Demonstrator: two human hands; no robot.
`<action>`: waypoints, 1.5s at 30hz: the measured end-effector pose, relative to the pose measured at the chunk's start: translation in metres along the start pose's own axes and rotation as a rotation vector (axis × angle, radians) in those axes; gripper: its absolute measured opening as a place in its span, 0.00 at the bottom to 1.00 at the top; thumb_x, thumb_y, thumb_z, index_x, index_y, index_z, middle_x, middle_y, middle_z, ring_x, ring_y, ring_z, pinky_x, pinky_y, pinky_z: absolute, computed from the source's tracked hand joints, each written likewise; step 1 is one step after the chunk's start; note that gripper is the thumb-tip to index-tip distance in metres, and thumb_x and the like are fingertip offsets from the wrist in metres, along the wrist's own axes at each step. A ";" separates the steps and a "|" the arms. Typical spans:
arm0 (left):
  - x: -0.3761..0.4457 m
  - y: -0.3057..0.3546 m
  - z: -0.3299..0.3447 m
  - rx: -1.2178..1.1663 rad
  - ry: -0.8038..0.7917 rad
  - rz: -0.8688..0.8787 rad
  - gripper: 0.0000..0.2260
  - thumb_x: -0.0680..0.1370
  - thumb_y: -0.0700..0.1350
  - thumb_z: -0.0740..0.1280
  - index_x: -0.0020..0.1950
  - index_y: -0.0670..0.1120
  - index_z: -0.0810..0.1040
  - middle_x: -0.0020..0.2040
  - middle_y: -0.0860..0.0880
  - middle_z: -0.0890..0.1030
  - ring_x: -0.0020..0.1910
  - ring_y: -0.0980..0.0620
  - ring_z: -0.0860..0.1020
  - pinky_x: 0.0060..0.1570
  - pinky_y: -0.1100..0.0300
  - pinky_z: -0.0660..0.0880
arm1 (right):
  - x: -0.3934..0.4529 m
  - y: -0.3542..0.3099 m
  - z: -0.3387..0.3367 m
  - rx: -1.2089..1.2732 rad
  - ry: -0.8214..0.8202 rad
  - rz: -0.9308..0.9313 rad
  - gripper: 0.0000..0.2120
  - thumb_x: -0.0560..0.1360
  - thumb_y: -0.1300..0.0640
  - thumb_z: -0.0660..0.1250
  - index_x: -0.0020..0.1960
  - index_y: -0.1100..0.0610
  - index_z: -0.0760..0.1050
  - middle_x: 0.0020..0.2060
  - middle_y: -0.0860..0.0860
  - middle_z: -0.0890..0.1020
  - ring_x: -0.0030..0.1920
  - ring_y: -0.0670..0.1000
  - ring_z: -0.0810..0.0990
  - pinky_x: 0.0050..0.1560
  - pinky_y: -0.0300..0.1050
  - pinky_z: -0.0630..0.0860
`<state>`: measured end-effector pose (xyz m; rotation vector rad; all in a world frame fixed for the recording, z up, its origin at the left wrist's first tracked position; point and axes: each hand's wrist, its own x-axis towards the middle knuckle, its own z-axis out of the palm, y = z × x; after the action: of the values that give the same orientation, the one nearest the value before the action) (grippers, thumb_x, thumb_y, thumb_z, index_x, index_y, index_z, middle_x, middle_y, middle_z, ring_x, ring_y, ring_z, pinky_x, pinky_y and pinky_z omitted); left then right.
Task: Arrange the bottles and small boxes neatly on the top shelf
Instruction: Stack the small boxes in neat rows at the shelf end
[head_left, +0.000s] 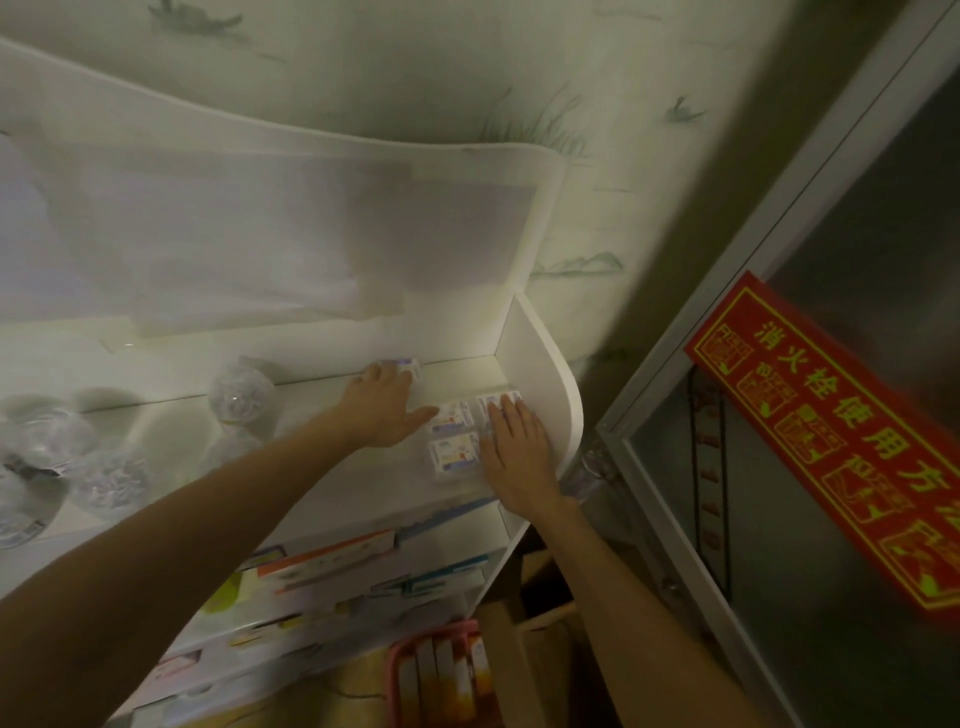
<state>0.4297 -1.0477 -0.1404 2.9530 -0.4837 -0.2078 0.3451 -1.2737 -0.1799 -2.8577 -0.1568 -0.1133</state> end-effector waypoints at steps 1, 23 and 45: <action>0.001 0.004 0.000 -0.032 0.020 0.039 0.35 0.78 0.68 0.55 0.78 0.47 0.61 0.77 0.45 0.63 0.74 0.42 0.62 0.71 0.46 0.63 | 0.000 0.000 0.000 -0.001 0.003 -0.002 0.35 0.79 0.41 0.35 0.80 0.56 0.52 0.79 0.55 0.54 0.80 0.54 0.48 0.77 0.47 0.39; 0.056 0.019 -0.012 0.068 -0.012 0.190 0.27 0.76 0.62 0.63 0.71 0.51 0.71 0.68 0.48 0.72 0.69 0.44 0.65 0.65 0.50 0.67 | 0.002 0.001 0.003 -0.030 -0.026 0.015 0.32 0.80 0.41 0.36 0.81 0.52 0.47 0.80 0.52 0.49 0.80 0.51 0.43 0.76 0.46 0.36; 0.043 0.005 -0.004 -0.205 0.103 0.314 0.21 0.67 0.48 0.71 0.59 0.50 0.77 0.65 0.49 0.76 0.66 0.47 0.73 0.67 0.53 0.65 | 0.001 -0.001 0.001 -0.052 -0.049 0.021 0.39 0.76 0.35 0.27 0.81 0.53 0.45 0.80 0.52 0.48 0.80 0.52 0.42 0.77 0.48 0.38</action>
<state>0.4691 -1.0665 -0.1406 2.6286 -0.8446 -0.0638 0.3455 -1.2725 -0.1801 -2.9151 -0.1353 -0.0436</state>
